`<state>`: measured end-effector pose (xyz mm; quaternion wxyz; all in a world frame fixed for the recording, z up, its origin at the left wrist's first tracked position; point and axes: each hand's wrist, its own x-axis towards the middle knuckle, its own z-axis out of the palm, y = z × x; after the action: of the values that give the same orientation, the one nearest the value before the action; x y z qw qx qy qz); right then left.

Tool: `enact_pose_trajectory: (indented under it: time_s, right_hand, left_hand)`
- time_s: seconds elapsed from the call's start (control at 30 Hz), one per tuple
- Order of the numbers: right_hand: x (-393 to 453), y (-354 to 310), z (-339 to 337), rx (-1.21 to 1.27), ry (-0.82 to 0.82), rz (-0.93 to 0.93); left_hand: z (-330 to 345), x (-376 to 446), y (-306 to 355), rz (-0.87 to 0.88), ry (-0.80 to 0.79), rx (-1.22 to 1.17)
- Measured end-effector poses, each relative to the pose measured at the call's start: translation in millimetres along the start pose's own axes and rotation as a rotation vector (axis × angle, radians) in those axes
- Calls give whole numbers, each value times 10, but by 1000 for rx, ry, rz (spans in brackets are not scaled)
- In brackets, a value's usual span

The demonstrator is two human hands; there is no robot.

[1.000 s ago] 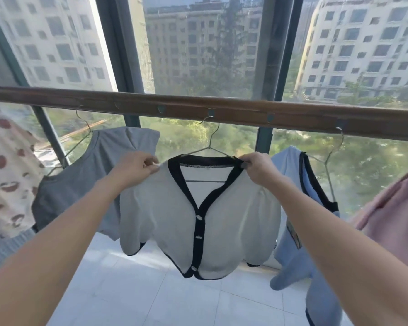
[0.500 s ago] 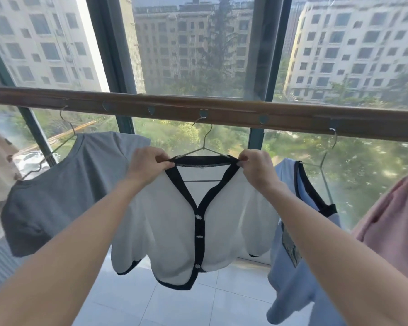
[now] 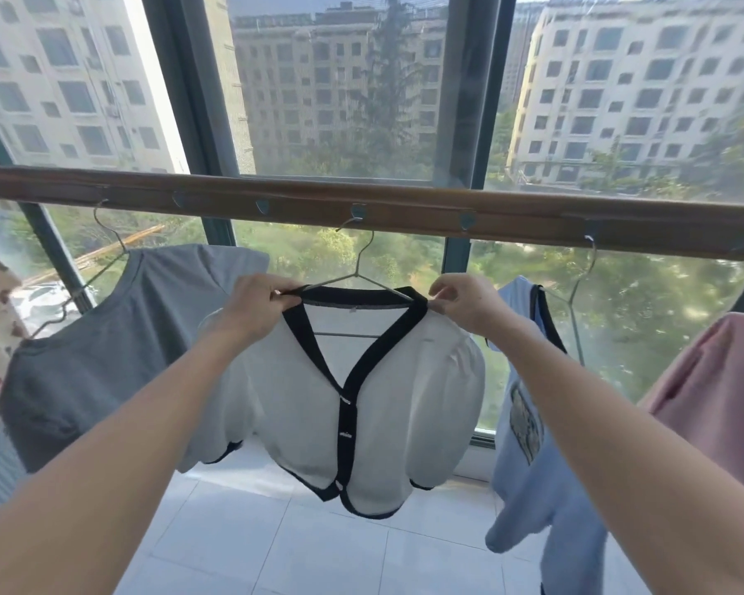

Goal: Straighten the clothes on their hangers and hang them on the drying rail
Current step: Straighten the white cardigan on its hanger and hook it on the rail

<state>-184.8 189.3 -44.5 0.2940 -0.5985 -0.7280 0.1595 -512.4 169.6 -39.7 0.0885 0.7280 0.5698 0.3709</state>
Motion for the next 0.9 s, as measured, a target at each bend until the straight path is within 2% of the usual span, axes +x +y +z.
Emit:
enact_pose_trajectory:
  time_s: [0.23,0.37,0.53,0.73,0.9]
  right_hand:
    - [-238,251,-17,-157,-37,-32]
    - [-267,307,104,-247,106,-95]
    - [-259,314,128,-231,149,-93]
    - [-227,342,61,-74,326,66]
    - [-119,154,17,-271,93,107]
  left_hand:
    - [17,21,-59,-35,-19,27]
    - [13,14,-3,-58,-43,-1]
    - [2,16,54,-64,-37,5]
    - [33,-5,26,-84,-61,-11]
    - [84,-2,9,-72,-92,-64]
